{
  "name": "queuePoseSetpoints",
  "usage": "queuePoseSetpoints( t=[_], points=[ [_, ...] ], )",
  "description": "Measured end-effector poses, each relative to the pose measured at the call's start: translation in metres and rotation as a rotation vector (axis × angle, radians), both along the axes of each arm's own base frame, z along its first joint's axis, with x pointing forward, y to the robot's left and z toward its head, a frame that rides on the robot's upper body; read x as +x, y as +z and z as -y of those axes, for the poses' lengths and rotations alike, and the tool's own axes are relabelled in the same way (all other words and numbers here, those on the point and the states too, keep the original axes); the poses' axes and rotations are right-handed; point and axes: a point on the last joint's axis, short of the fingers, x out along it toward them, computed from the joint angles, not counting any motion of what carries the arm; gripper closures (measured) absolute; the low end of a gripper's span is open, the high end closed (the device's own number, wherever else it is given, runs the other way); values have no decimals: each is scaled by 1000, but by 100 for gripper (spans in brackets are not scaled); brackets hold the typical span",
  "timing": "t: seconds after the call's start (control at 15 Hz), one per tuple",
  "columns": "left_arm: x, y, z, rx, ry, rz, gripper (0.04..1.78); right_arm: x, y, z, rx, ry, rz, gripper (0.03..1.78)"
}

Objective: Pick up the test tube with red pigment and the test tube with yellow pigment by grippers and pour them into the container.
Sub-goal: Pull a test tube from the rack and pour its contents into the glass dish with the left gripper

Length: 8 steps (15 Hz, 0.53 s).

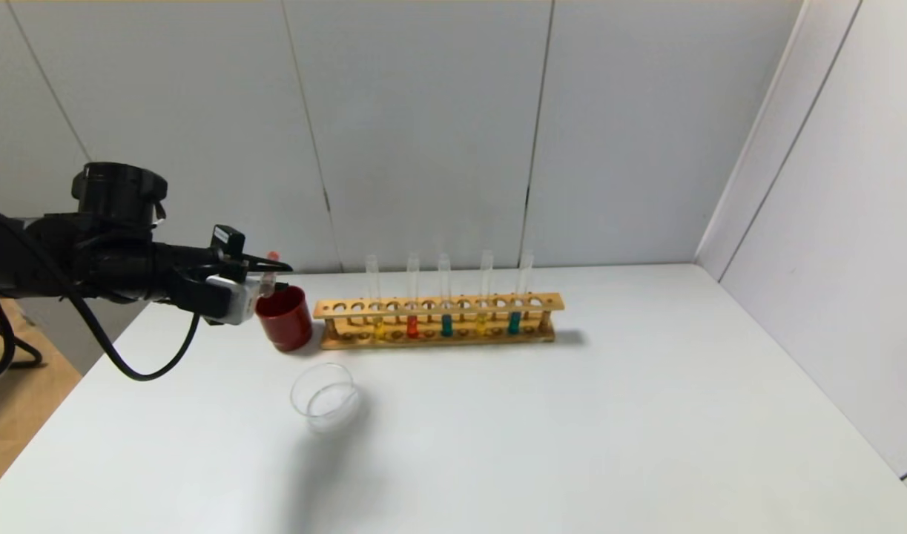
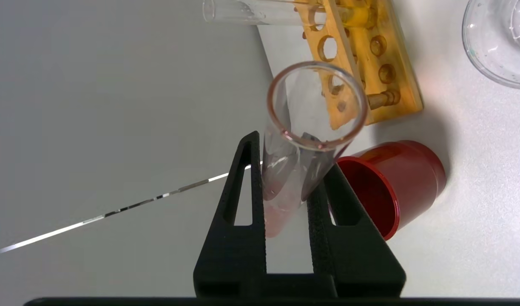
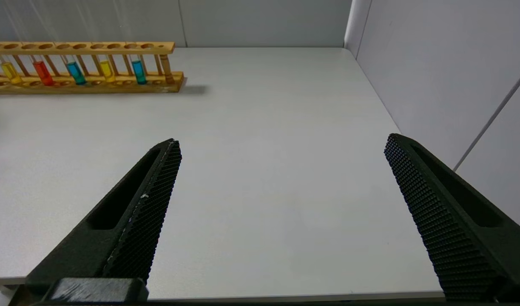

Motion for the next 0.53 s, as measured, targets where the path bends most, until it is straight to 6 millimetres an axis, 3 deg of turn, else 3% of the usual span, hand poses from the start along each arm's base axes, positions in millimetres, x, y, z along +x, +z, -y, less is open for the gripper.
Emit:
queuePoseSetpoints(
  t=[0.53],
  points=[
    [16, -3, 3, 73, 6, 44, 149, 0, 0, 0, 0, 0, 0, 6]
  ],
)
